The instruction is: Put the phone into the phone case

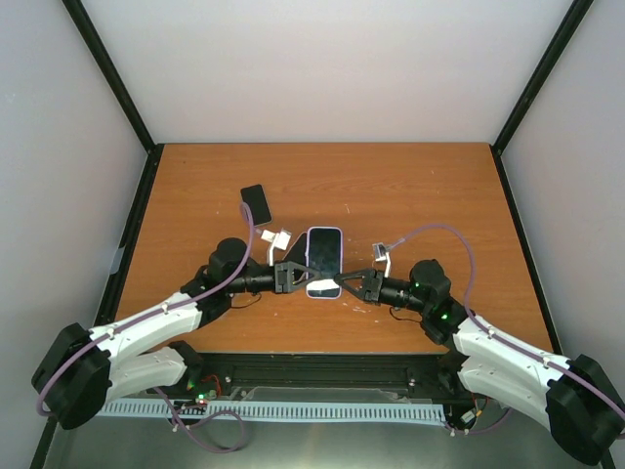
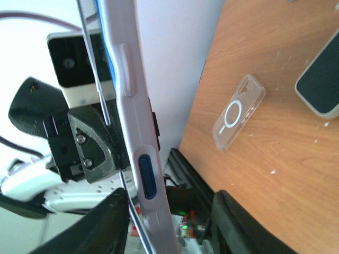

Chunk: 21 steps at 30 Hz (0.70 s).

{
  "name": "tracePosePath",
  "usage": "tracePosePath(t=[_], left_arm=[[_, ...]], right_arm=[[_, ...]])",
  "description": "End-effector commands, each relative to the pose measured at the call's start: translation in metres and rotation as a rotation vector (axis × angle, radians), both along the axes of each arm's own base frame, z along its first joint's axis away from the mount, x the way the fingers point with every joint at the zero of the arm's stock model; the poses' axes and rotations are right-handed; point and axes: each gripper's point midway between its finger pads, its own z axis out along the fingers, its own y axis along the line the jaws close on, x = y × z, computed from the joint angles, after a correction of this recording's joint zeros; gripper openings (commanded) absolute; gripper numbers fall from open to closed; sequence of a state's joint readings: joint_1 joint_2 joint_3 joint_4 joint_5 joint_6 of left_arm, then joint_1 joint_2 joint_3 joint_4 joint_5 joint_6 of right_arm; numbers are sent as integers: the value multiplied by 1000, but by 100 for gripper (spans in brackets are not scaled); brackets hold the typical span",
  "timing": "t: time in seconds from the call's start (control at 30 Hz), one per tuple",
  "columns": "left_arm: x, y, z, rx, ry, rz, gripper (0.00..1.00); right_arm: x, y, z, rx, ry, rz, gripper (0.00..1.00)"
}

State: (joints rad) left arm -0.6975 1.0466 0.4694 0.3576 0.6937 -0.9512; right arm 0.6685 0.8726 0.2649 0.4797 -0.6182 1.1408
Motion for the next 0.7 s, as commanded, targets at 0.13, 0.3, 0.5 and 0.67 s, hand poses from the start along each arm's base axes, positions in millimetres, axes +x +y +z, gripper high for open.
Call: tracePosePath(t=[0.13,0.3,0.5,0.67], left_arm=[[5,-4,21,-54,-66,-1,17],[9,-3,16,-25,-63,17,34],[18,1,4,49,-50,71,68],[38,18,-28,210,11,223,88]], right_arm=[[-1,3,20,40,-73,16,4],[1,2,15,22,-63,2,3],[9,-3,8,-27,-47,-54,3],[25,-15,-23,-215,-6,-147,3]])
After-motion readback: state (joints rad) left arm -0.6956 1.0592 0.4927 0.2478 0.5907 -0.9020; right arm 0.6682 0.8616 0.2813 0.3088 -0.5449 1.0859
